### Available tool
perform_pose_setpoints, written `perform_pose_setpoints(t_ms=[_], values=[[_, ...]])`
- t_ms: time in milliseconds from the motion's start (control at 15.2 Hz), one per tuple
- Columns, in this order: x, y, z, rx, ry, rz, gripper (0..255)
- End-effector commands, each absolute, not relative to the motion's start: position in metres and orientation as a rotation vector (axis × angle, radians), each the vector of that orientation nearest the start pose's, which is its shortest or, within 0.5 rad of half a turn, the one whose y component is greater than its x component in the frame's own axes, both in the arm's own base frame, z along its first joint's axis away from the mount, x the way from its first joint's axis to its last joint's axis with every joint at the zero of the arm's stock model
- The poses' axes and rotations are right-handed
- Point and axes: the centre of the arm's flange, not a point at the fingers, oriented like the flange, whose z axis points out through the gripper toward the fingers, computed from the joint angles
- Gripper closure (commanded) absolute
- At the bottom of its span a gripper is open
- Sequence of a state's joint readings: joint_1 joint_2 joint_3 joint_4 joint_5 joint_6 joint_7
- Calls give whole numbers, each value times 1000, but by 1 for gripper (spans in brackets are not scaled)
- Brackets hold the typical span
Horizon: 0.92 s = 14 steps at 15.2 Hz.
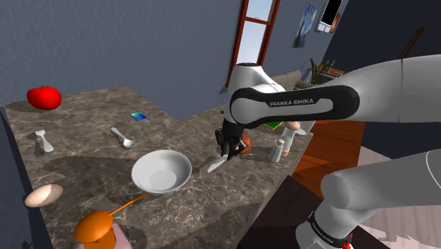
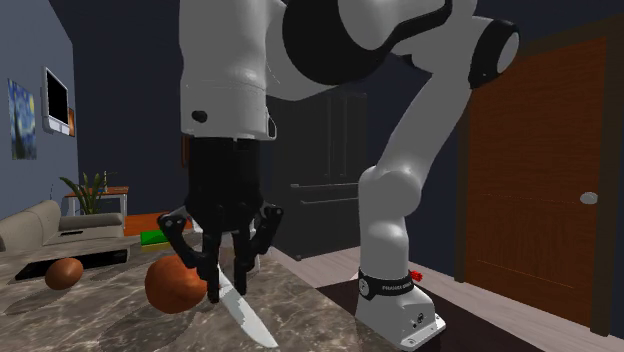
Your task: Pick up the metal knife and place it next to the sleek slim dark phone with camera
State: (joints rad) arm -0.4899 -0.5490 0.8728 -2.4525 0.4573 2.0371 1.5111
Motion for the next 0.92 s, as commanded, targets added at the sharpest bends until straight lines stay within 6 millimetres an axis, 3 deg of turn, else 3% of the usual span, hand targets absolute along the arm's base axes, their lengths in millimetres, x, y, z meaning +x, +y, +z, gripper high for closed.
perform_pose_setpoints(t_ms=[0,858], values=[[406,170,418,-2379,2051,-12,255],[539,61,418,-2379,2051,-12,255]])
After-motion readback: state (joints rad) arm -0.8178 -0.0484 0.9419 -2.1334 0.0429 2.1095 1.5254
